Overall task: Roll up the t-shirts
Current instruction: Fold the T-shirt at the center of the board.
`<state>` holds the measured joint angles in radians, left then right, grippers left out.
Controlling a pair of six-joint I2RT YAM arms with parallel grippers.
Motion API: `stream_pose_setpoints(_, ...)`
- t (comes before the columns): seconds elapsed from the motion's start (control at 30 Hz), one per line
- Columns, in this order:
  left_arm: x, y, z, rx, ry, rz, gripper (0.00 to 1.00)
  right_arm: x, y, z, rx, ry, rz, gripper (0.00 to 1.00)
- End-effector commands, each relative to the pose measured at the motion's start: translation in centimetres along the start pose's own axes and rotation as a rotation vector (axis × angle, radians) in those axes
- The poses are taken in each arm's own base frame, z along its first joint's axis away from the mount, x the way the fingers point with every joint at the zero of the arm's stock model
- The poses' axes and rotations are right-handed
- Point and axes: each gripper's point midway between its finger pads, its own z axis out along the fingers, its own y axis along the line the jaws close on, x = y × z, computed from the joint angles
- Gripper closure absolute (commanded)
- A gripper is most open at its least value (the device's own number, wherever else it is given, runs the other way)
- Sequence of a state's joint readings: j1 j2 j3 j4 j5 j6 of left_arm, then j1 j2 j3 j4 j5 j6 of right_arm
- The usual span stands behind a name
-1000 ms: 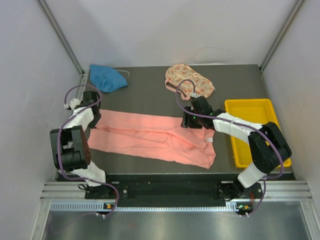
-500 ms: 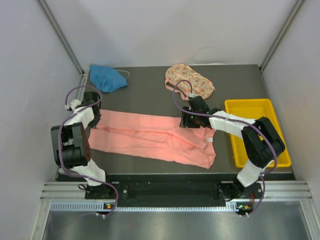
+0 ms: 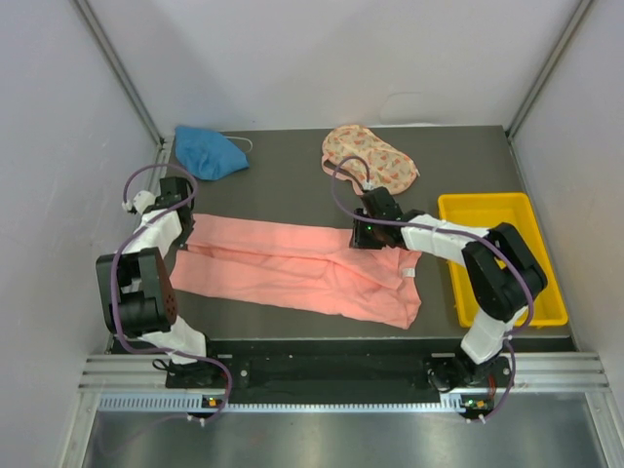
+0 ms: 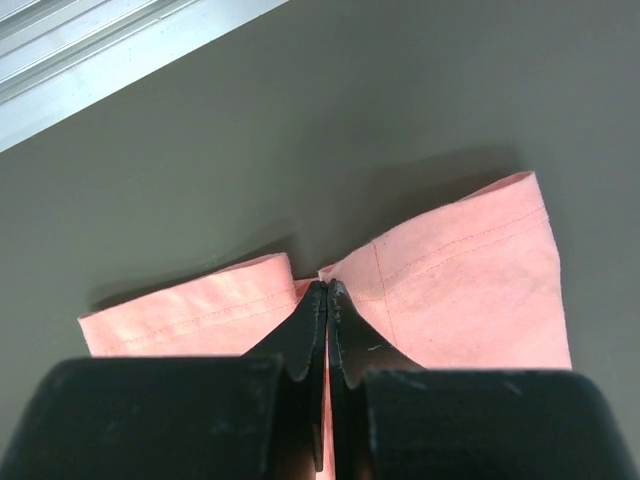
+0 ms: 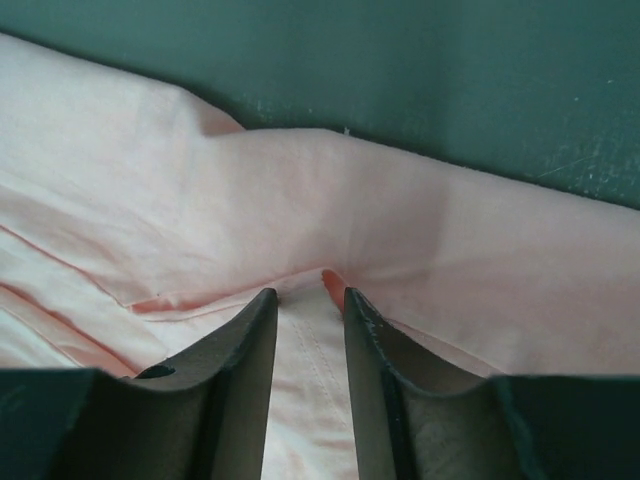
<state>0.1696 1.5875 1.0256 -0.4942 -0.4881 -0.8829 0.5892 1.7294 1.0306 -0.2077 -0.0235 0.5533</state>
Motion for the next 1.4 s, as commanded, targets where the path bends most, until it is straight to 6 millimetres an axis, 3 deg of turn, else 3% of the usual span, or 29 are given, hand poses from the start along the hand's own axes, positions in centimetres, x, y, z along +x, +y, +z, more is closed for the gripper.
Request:
stream_pose_setpoints(0.0,-0.8,0.3,-0.4,-0.002,-0.027,0.004,1.00,-2.1,2.0,-0.8,-0.033,-0.062,-0.009,0.75)
stream_pose_setpoints(0.17,-0.9,0.4,-0.5,-0.002,-0.026,0.004,1.00,-2.0,2.0,-1.6,-0.034,-0.067,-0.011,0.99)
stream_pose_setpoints(0.33,-1.1,0.6,-0.8,-0.006,-0.033,0.000,1.00,-2.0,2.1,-3.1,-0.047,-0.075,-0.010,1.00)
stream_pose_setpoints(0.63,-1.5,0.7,-1.2,-0.008,-0.039,0.005,1.00,-1.6,3.9,-7.6,-0.117,-0.109,-0.004,1.00)
stream_pose_setpoints(1.0,-1.5,1.9,-1.5,-0.029,-0.052,0.003,1.00,1.8,6.0,-8.5,-0.145,-0.062,-0.038,1.00)
stream_pose_setpoints(1.37,-1.5,2.6,-1.6,-0.031,-0.050,-0.003,1.00,2.3,6.8,-10.4,-0.155,-0.083,-0.049,1.00)
